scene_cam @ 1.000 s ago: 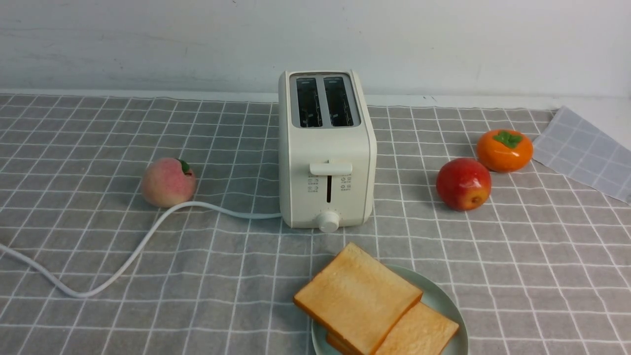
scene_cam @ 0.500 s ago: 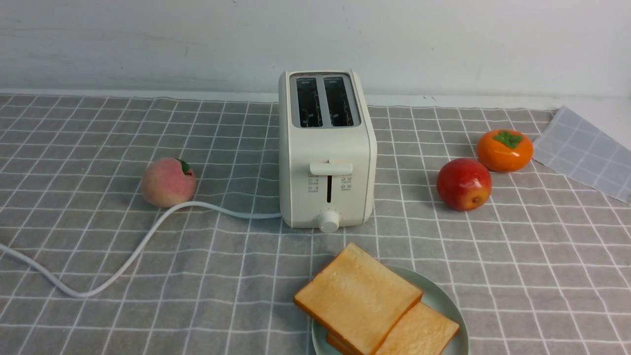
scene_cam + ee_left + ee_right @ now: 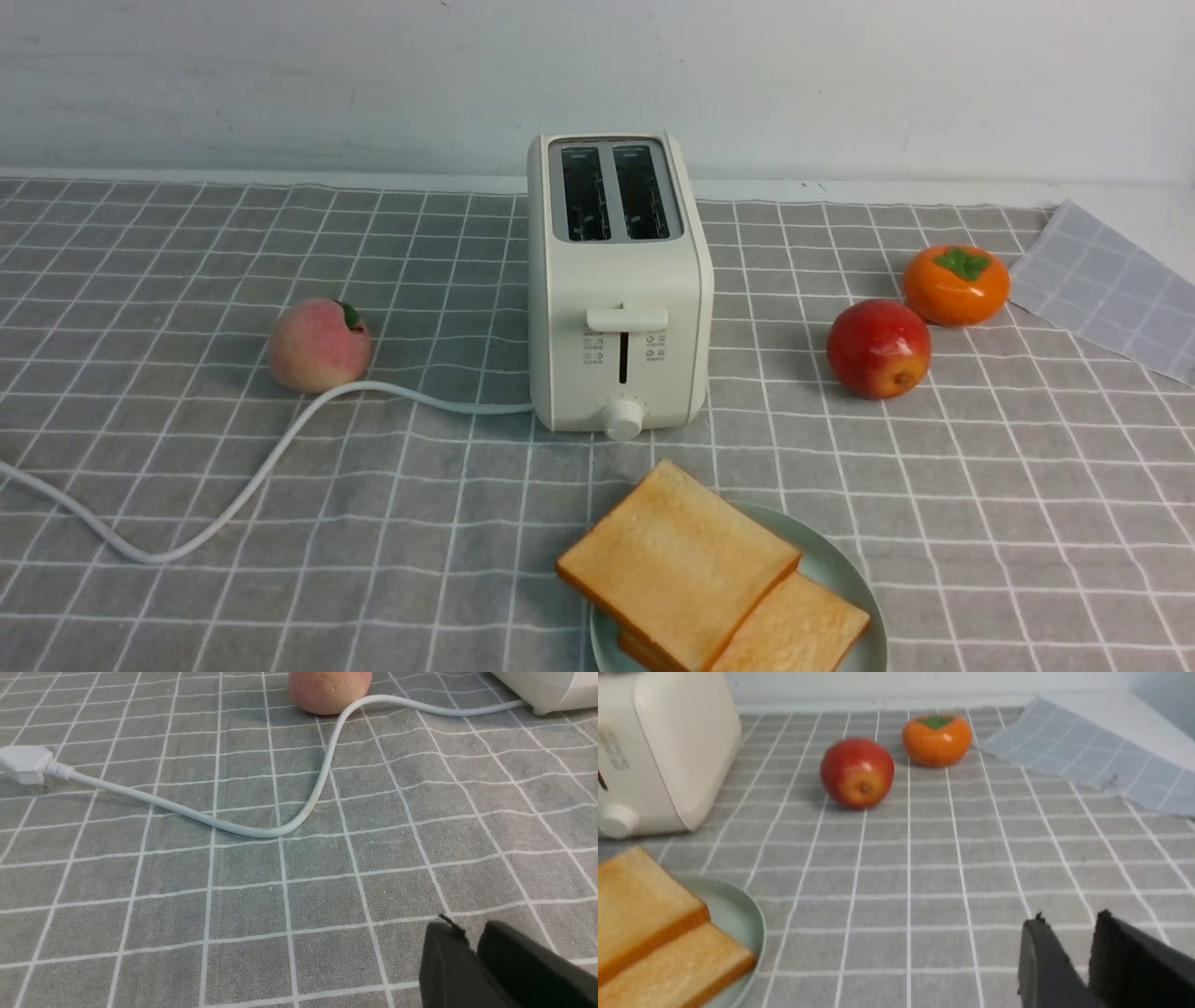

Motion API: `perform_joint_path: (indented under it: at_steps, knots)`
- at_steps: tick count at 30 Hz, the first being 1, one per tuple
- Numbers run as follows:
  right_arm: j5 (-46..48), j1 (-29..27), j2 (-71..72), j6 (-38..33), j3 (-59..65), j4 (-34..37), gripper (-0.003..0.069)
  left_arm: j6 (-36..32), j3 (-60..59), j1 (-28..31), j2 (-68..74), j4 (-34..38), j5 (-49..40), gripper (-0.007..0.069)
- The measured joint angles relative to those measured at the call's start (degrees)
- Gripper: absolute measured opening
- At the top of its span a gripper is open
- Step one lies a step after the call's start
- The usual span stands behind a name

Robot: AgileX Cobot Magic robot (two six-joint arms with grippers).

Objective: Take toasted bread from bread machine on grey coffee table place on plate.

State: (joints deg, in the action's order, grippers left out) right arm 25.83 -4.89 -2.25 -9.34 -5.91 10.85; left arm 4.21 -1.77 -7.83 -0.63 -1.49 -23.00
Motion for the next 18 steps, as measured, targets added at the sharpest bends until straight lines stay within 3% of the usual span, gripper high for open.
perform_joint_path:
  at_steps: [3, 18]
  knots:
    - [0.5, -0.1, 2.4, 0.0, 5.9, -0.1, 0.0178, 0.0, 0.0, 0.0, 0.0, 0.0, -0.1, 0.0102]
    - [-2.9, -0.5, 2.8, 0.1, 6.6, 0.1, 0.0192, 0.0, 0.0, 0.0, 0.0, 0.0, 0.4, 0.0112]
